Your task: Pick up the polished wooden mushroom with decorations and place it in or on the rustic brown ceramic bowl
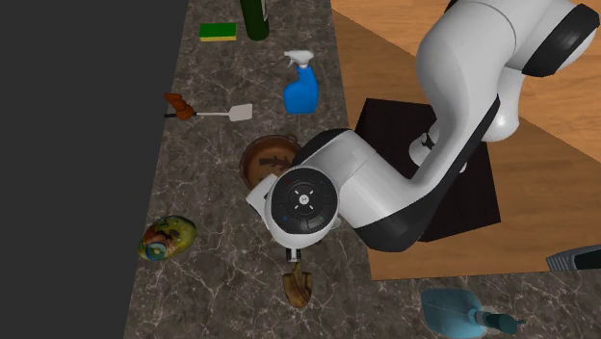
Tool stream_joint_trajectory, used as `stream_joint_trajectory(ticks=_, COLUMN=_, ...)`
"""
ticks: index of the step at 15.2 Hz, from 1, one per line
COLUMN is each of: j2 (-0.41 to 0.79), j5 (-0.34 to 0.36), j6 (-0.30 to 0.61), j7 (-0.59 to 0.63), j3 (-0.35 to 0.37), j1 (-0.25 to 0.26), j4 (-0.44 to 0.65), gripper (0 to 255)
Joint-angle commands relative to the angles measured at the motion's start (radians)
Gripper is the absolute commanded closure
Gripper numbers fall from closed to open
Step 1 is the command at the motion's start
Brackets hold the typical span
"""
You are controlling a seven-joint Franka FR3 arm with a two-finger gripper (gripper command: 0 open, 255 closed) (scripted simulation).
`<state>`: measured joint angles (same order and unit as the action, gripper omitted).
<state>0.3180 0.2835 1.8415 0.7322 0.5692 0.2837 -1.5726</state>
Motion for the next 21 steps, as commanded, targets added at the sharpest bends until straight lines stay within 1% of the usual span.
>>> stream_joint_trajectory(ticks=1, j2=0.006, j5=-0.013, j6=0.003, j7=0.206, j3=-0.018, j1=0.027, j4=-0.007, gripper=0)
stream_joint_trajectory(ticks=4, j2=0.055, j5=-0.056, j6=0.017, j7=0.816, j3=-0.09, j1=0.126, j4=0.014, gripper=0)
stream_joint_trajectory(ticks=7, j2=0.137, j5=-0.101, j6=0.046, j7=1.403, j3=-0.171, j1=0.221, j4=0.084, gripper=0)
stream_joint_trajectory(ticks=8, j2=0.151, j5=-0.11, j6=0.053, j7=1.495, j3=-0.188, j1=0.237, j4=0.099, gripper=0)
stream_joint_trajectory(ticks=15, j2=0.173, j5=-0.1, j6=0.135, j7=1.502, j3=-0.195, j1=0.237, j4=0.036, gripper=0)
stream_joint_trajectory(ticks=21, j2=0.175, j5=-0.099, j6=0.142, j7=1.503, j3=-0.196, j1=0.237, j4=0.032, gripper=0)
